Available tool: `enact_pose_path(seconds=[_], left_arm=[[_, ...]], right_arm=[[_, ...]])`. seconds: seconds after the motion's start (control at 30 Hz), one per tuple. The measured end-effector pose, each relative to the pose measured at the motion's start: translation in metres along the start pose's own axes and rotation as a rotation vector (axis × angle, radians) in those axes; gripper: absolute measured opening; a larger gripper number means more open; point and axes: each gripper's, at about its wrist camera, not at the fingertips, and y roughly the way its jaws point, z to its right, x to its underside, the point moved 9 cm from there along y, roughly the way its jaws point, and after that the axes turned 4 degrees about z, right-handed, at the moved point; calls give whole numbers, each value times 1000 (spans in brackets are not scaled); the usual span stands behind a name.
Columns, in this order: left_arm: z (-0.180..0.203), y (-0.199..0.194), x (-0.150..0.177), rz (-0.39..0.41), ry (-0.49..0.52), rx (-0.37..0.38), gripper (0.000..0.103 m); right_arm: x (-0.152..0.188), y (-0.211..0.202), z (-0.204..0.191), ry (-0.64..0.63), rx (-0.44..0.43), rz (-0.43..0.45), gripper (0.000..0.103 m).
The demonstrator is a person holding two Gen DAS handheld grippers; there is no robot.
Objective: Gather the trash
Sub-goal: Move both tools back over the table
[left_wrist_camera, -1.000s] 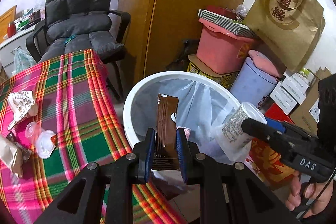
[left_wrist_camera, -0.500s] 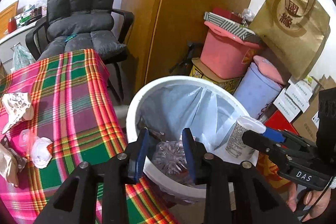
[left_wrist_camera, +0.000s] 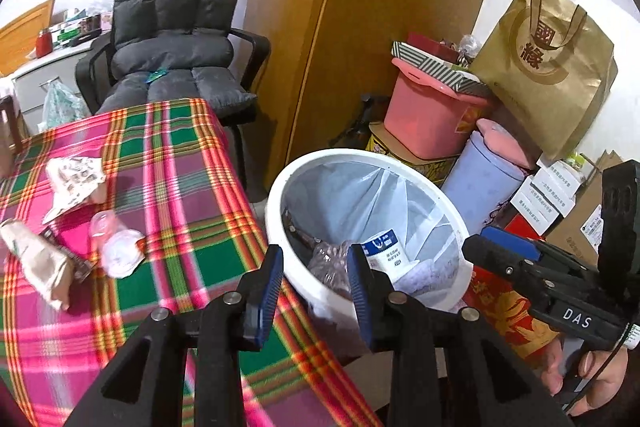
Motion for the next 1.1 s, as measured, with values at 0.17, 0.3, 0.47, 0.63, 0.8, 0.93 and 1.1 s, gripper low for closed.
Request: enact_pose_path(seconds=[0.17, 0.3, 0.47, 0.63, 0.8, 0.93, 1.1], left_arm=[[-8, -23, 7, 18, -14, -20, 33], [-16, -41, 15, 31, -27, -42, 33], [-24, -62, 21, 53, -39, -59, 33], [-34, -78, 29, 66, -46, -77, 33], [-41, -91, 37, 73, -47, -95, 33], [-47, -100, 43, 79, -51, -110, 33], [-59, -111, 52, 81, -73, -128, 33]], right_arm=[[3, -8, -19, -31, -27, 7, 56], [4, -14, -35, -58, -48, 14, 56], [6, -18, -54, -81, -78, 23, 56], [11, -23, -67, -92, -95, 33, 56], [15, -23, -79, -102, -107, 32, 56], [18, -24, -88, -116, -121, 31, 56], [24, -24, -102, -135, -141, 20, 56]])
